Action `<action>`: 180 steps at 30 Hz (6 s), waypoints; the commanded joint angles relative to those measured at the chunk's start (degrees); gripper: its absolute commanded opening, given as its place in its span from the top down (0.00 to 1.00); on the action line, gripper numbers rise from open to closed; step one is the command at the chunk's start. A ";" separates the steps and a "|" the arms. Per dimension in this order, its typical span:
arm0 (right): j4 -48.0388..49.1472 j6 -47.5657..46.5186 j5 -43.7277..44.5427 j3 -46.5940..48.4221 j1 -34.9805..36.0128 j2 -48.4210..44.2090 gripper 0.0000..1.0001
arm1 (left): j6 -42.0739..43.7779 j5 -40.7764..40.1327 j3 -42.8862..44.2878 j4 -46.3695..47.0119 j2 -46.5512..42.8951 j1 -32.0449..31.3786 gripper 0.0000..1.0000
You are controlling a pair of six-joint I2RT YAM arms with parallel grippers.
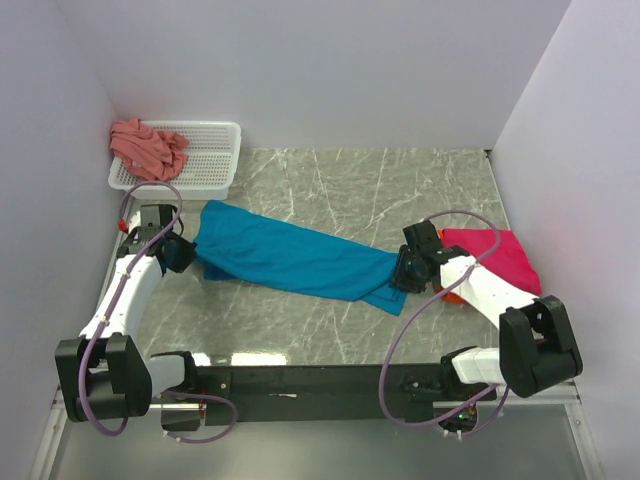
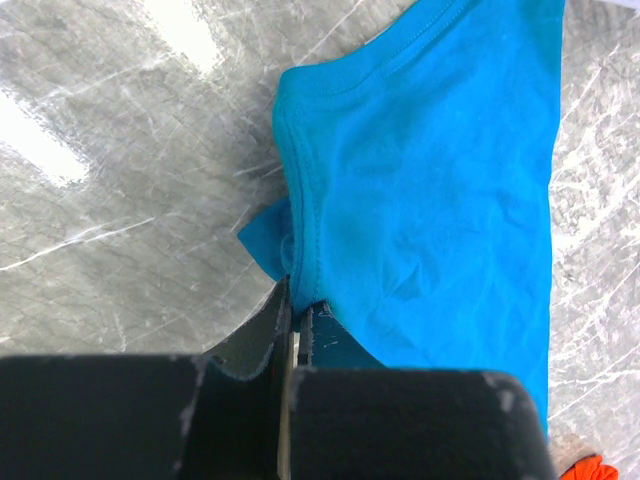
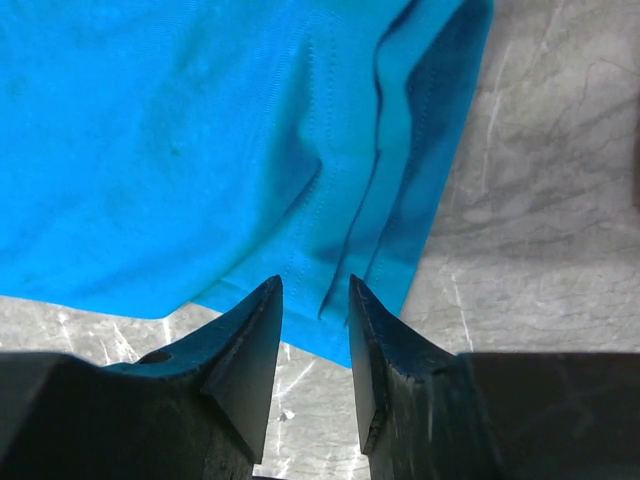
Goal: Fold and stack the t-shirts
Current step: Flatten the tshirt out
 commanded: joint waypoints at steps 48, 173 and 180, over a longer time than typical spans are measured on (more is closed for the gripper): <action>-8.00 -12.04 23.37 41.58 2.81 -34.55 1.00 | 1.39 3.68 44.40 3.66 -16.07 0.10 0.99; 0.87 -14.33 -0.17 21.56 -21.80 5.79 0.17 | 2.98 9.58 22.43 1.91 35.00 -6.05 0.71; 0.78 -14.42 -0.17 21.56 -21.80 6.23 0.18 | 2.71 6.85 23.93 -0.99 33.95 -6.40 0.99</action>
